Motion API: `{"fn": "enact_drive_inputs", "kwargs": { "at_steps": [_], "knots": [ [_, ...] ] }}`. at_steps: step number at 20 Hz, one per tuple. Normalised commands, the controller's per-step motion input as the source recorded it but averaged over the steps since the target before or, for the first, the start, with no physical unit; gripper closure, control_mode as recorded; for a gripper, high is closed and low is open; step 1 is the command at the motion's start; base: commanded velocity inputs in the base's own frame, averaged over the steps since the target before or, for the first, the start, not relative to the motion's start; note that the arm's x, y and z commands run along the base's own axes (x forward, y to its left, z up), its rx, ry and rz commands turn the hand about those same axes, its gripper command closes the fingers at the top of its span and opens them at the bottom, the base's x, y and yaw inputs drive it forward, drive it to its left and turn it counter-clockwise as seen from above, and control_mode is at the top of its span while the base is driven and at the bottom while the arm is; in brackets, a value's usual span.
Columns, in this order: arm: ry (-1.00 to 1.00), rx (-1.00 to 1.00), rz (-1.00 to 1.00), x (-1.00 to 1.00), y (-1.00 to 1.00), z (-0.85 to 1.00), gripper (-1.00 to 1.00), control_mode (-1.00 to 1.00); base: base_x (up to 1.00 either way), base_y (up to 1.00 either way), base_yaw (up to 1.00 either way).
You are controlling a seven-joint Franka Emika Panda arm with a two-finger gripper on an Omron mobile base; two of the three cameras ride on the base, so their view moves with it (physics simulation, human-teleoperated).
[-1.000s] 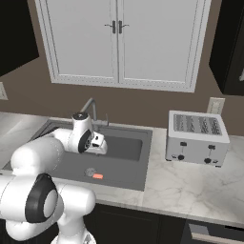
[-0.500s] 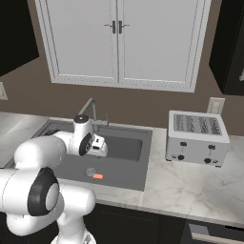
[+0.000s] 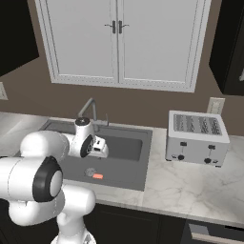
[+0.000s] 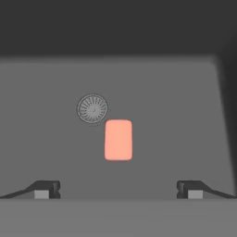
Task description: Pick up the bar soap and soap dispenser from the sink, and place them back in the cabinet, and close the cabinet door.
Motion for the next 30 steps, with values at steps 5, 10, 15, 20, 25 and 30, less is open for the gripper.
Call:
{"fn": "enact_drive_inputs", "kwargs": {
  "at_steps": [5,10,15,20,25,30],
  "knots": [
    [0.00,0.00,0.00,0.11,0.00,-0.19,-1.00,-1.00,0.00,0.00,0.00],
    [0.00,0.00,0.00,0.10,0.00,-0.19,-1.00,-1.00,0.00,0.00,0.00],
    [0.00,0.00,0.00,0.05,0.00,-0.19,-1.00,-1.00,0.00,0.00,0.00],
    [0.00,0.00,0.00,0.02,0.00,-0.20,-1.00,-1.00,0.00,0.00,0.00],
    [0.00,0.00,0.00,0.00,0.00,-0.20,-1.00,-1.00,0.00,0.00,0.00],
    [0.00,0.00,0.00,0.00,0.00,-0.19,-1.00,-1.00,0.00,0.00,0.00]
  ]
}}
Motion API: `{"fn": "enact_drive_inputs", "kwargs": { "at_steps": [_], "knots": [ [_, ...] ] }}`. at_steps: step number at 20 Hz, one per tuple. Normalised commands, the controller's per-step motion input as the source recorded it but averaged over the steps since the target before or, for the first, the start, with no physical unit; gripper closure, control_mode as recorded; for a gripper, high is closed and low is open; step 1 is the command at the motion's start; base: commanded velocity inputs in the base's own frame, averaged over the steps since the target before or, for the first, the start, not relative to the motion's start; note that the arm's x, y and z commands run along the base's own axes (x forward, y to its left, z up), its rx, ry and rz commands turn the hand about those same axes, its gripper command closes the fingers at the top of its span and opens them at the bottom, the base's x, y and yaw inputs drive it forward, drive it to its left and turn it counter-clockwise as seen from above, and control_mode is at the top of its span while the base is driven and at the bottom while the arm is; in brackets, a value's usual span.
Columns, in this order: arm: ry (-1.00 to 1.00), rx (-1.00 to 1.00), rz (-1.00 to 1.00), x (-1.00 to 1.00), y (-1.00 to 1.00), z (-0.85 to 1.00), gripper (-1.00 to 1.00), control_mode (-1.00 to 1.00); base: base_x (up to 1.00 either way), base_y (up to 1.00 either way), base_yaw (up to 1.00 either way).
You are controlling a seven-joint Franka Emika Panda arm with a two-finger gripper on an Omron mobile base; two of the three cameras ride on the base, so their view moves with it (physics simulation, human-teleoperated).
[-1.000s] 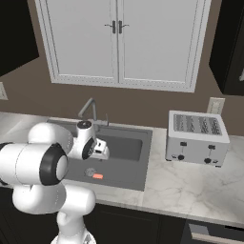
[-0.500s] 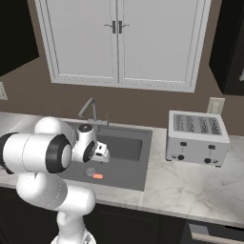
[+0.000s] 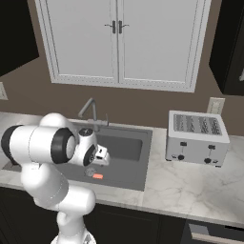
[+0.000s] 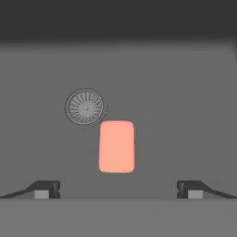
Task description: Pick up the bar soap and soap dispenser from the sink, and place them back in the cabinet, and close the cabinet door.
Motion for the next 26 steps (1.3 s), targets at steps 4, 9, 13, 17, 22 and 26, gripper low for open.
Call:
{"fn": "enact_drive_inputs", "kwargs": {
  "at_steps": [4,9,13,17,22,26],
  "knots": [
    [0.00,0.00,0.00,0.00,0.00,-0.15,-1.00,-1.00,0.00,0.00,0.00],
    [0.00,0.00,0.00,0.00,0.00,-0.15,-1.00,-1.00,0.00,0.00,0.00],
    [0.00,0.00,0.00,0.03,0.00,-0.14,-1.00,-1.00,0.00,0.00,0.00],
    [0.00,0.00,0.00,0.03,0.00,-0.13,-1.00,-1.00,0.00,0.00,0.00],
    [0.00,0.00,0.00,0.04,0.00,-0.10,-1.00,-1.00,0.00,0.00,0.00],
    [0.00,0.00,0.00,0.04,0.00,-0.07,-1.00,-1.00,0.00,0.00,0.00]
  ]
}}
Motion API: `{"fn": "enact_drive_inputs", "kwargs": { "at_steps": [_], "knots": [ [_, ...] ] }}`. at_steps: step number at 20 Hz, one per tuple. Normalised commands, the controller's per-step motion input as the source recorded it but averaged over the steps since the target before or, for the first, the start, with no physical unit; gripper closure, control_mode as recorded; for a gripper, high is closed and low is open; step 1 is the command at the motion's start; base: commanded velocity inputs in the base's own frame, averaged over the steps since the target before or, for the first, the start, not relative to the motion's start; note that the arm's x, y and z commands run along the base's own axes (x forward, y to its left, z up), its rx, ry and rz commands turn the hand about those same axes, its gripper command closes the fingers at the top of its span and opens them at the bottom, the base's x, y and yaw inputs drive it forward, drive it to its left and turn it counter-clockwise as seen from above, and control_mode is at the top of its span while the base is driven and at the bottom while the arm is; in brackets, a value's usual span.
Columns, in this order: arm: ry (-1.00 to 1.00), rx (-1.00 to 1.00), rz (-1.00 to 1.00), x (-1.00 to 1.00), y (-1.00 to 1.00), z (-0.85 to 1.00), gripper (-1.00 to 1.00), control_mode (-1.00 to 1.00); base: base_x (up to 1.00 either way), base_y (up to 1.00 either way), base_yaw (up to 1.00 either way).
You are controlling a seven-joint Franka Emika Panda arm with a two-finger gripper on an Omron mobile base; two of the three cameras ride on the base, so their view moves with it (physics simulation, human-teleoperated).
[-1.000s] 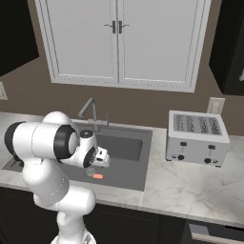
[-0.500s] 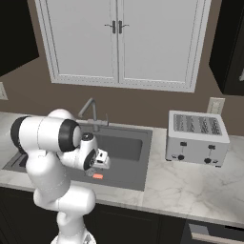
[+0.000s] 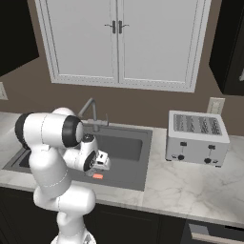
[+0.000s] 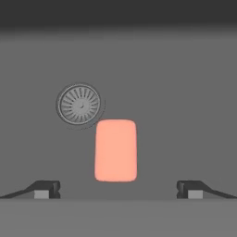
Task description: Pick up the bar soap and soap dispenser from the sink, and place them back in the cabinet, and close the cabinet door.
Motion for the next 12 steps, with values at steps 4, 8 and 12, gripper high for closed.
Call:
{"fn": "enact_drive_inputs", "kwargs": {
  "at_steps": [4,8,12],
  "knots": [
    [0.00,0.00,0.00,0.05,0.00,-0.08,-1.00,-1.00,0.00,0.00,0.00],
    [0.00,0.00,0.00,0.07,0.00,-0.09,-1.00,-1.00,0.00,0.00,0.00],
    [0.00,0.00,0.00,0.07,0.00,-0.12,-1.00,-1.00,0.00,0.00,0.00]
  ]
}}
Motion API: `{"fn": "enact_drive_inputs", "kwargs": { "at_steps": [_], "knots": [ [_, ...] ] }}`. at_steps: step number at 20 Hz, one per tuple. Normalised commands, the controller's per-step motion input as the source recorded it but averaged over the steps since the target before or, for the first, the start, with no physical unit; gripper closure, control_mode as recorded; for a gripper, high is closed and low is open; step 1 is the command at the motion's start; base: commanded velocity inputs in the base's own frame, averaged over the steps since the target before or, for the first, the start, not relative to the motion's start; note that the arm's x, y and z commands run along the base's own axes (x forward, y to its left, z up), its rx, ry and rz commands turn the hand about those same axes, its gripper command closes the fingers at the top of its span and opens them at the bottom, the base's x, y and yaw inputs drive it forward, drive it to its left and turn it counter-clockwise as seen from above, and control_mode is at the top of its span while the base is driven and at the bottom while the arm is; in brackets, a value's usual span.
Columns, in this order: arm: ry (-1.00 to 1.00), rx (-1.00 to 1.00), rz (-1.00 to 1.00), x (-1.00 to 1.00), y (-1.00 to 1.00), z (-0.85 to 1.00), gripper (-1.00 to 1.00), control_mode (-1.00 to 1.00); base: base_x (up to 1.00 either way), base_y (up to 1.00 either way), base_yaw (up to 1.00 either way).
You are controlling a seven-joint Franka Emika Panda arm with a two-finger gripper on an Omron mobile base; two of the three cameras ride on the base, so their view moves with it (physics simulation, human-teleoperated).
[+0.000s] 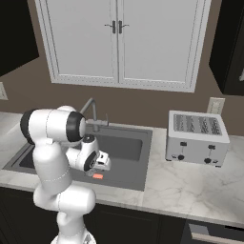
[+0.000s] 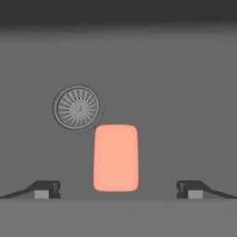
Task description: Pick up the bar soap and soap dispenser from the sink, and place them back in the cabinet, and close the cabinet door.
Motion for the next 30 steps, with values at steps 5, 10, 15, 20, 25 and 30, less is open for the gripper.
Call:
{"fn": "enact_drive_inputs", "kwargs": {
  "at_steps": [5,10,15,20,25,30],
  "knots": [
    [0.00,0.00,0.00,0.08,0.00,-0.16,-1.00,-1.00,0.00,0.00,0.00],
    [0.00,0.00,0.00,0.06,0.00,-0.16,-1.00,-1.00,0.00,0.00,0.00],
    [0.00,0.00,0.00,0.02,0.00,-0.15,-1.00,-1.00,0.00,0.00,0.00],
    [0.00,0.00,0.00,0.00,0.00,-0.14,-1.00,-1.00,0.00,0.00,0.00],
    [0.00,0.00,0.00,0.00,0.00,-0.17,-1.00,-1.00,0.00,0.00,0.00],
    [0.00,0.00,0.00,0.00,0.00,-0.17,-1.00,-1.00,0.00,0.00,0.00]
  ]
}}
